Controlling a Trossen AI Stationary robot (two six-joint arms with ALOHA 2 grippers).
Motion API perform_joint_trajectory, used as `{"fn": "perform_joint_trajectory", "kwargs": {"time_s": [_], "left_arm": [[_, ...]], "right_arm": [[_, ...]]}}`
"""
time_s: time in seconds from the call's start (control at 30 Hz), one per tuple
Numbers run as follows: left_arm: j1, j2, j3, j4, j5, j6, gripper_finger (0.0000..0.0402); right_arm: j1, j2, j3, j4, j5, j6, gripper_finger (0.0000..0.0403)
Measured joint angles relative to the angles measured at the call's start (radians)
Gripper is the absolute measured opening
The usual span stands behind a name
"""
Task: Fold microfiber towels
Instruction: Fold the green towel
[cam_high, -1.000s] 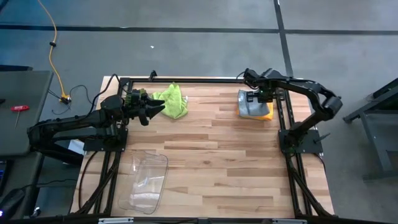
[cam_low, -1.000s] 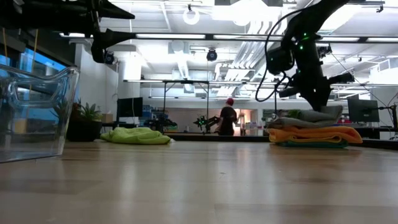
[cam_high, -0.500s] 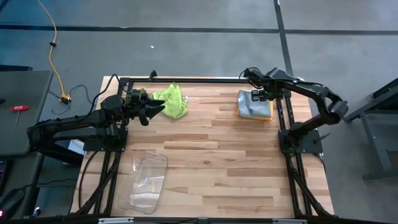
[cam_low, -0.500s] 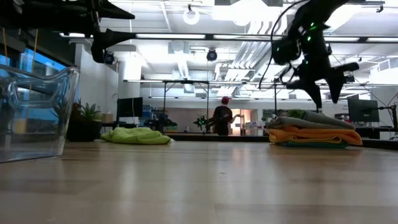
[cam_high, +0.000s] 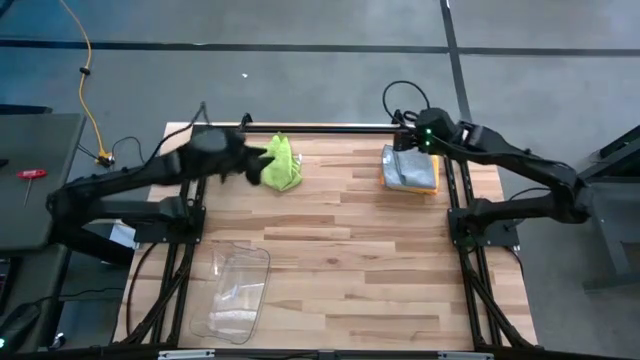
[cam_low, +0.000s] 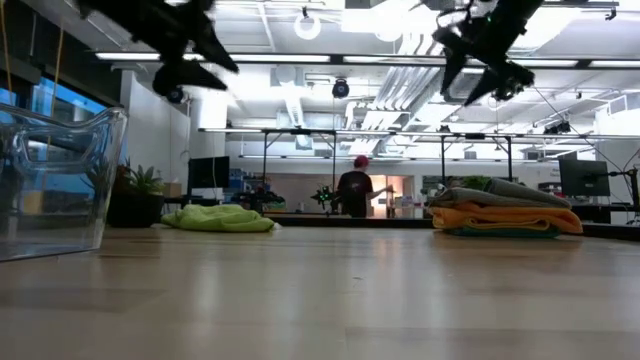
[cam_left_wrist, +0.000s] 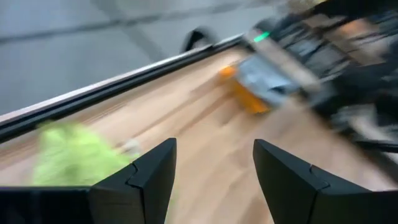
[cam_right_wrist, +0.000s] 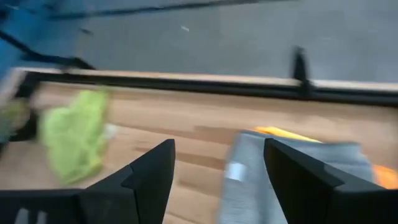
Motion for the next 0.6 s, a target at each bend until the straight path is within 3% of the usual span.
{"fn": "perform_joint_trajectory", "kwargs": {"time_s": [0.27, 0.47, 0.6], "left_arm": [[0.156, 0.538, 0.403, -0.381, -0.011, 0.162, 0.0202], [0.207, 0.818, 0.553, -0.565, -0.004, 0.166, 0.0202], [0.219, 0.902, 0.570, -0.702, -0.053, 0.191, 0.0202]], "right_arm": [[0.082, 0.025, 0.000, 0.019, -0.012, 0.000, 0.0238], [0.133, 0.070, 0.000, 0.011, -0.029, 0.007, 0.0238], [0.162, 0.103, 0.000, 0.009, -0.035, 0.007, 0.0238]]}}
